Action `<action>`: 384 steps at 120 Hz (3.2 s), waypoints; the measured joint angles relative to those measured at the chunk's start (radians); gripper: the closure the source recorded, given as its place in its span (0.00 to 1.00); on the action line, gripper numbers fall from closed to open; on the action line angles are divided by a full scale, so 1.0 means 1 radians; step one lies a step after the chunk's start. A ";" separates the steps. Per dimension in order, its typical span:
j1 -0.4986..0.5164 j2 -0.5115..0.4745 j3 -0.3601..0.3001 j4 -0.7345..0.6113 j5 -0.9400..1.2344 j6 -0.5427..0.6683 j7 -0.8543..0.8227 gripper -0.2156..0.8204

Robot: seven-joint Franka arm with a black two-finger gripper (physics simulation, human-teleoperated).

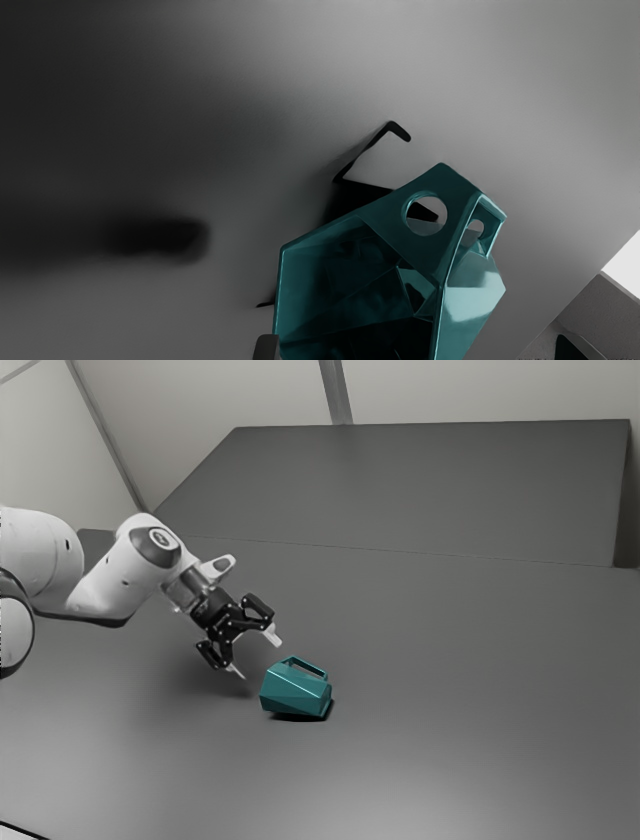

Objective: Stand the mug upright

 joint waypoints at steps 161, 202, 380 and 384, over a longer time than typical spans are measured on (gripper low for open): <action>-0.100 -0.149 -0.125 0.052 0.287 0.152 -0.111 0.96; -0.115 -0.204 -0.127 0.005 0.700 0.262 -0.144 0.97; -0.130 -0.276 -0.127 0.083 0.805 0.327 -0.174 0.23; -0.130 -0.277 -0.127 0.116 0.809 0.303 -0.173 0.23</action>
